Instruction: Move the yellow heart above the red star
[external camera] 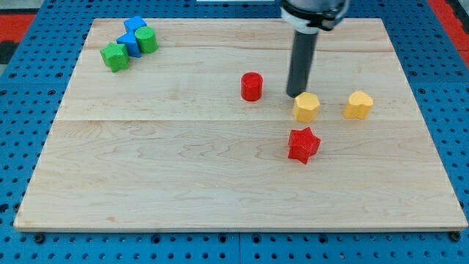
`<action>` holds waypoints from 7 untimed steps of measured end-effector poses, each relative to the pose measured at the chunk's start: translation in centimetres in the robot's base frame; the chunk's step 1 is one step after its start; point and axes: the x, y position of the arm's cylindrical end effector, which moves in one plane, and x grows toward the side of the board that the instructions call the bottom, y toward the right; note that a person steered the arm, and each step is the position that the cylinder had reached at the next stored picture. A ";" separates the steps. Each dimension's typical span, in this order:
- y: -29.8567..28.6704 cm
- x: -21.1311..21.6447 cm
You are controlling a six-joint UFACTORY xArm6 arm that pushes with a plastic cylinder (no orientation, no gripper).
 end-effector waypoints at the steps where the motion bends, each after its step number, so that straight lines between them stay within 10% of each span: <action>1: 0.7 -3.3; 4: 15.3 -2.8; 7: 2.9 2.8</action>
